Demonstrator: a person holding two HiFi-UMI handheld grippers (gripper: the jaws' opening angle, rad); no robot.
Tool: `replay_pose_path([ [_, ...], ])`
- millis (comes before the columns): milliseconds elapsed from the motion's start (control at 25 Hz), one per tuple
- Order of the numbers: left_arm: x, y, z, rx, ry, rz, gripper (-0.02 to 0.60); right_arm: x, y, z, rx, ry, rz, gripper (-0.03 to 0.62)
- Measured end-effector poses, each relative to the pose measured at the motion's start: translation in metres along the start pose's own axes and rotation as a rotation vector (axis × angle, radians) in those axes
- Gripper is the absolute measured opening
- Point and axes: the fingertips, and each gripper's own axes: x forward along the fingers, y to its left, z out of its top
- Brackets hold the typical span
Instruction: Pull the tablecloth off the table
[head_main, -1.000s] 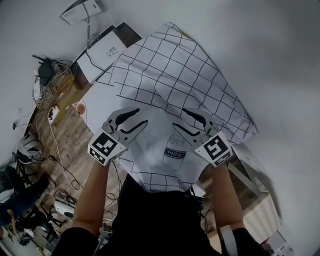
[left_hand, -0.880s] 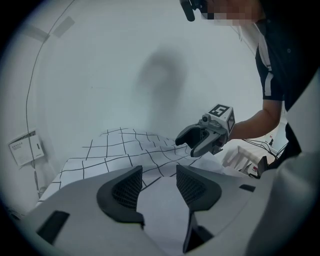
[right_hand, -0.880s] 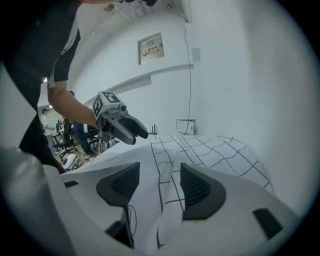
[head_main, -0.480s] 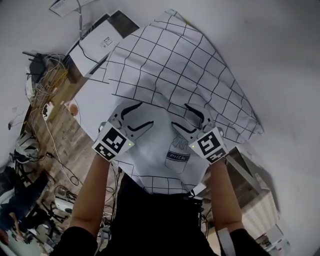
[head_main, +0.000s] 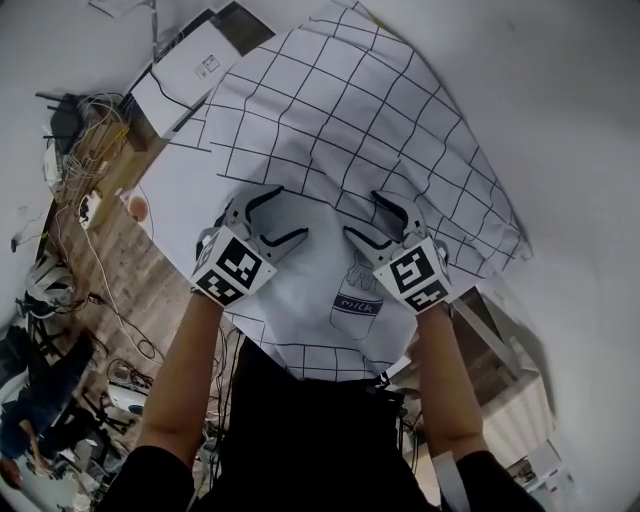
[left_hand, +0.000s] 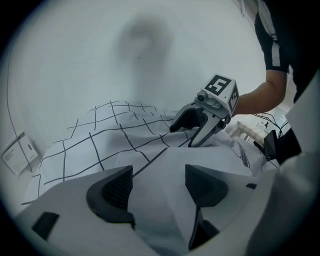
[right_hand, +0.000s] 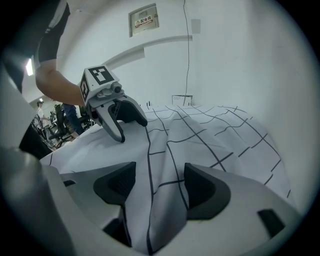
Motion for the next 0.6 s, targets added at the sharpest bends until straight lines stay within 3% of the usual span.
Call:
replay_pose_path([
  [600, 0.0069, 0.0098, -0.0035, 0.016, 0.03, 0.101, 0.314, 0.0038, -0.0046, 0.0012, 0.008, 0.005, -0.036, 0.287],
])
